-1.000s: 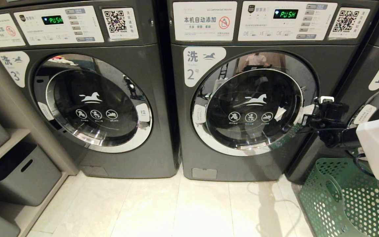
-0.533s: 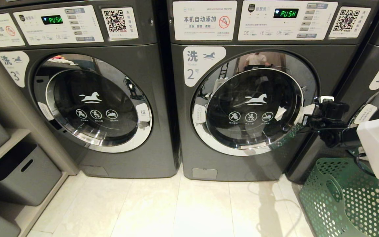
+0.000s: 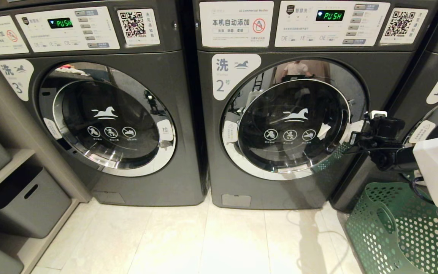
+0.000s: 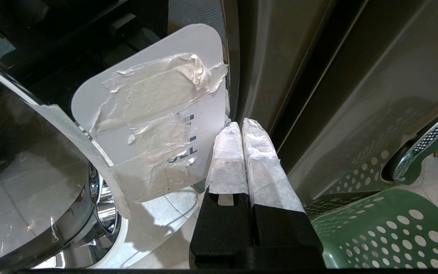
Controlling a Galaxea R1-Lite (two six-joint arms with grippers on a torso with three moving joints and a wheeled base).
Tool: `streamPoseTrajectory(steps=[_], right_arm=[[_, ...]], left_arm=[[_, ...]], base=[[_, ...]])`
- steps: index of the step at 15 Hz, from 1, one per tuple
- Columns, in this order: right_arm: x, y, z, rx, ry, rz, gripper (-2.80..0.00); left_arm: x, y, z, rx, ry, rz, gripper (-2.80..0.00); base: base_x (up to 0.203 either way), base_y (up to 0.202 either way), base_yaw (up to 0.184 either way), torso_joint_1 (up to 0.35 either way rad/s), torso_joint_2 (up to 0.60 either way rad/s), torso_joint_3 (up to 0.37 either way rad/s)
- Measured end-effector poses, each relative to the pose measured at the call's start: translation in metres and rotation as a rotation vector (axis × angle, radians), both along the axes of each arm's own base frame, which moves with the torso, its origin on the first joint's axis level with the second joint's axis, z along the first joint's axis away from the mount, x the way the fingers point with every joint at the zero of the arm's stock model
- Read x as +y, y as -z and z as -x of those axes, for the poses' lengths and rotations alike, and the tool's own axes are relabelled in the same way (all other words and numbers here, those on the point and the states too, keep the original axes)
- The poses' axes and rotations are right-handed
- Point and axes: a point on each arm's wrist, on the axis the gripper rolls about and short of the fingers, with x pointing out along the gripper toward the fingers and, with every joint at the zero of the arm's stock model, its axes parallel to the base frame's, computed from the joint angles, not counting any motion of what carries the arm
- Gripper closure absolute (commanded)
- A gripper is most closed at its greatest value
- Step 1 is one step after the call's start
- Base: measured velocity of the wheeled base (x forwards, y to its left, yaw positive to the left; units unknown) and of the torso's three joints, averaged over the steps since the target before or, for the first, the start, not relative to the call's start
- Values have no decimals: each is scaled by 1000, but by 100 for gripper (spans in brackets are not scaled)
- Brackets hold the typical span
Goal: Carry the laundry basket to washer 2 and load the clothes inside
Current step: Press the washing machine door tightly with the right hand
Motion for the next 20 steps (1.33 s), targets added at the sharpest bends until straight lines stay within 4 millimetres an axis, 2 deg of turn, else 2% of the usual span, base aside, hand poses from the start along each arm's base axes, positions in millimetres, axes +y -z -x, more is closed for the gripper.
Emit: streamPoseTrajectory(steps=[5,10,15,20], right_arm=[[0,8,-3,-18,-42,-43,0],[2,1,-3,-49,-87,-75,0],[11,4,9,6,-112,-78,0],[15,-5,14,-15,-108,-68,0]], left_arm=[[0,0,1,-17,-1,-1,0],[0,0,1,-19,-1,-1,0],[0,0,1,-19,-1,-1,0],[0,0,1,-21,-1,2,0]], base=[[0,0,0,0,0,0],[0,0,0,0,0,0],[0,0,0,0,0,0],[0,0,0,0,0,0]])
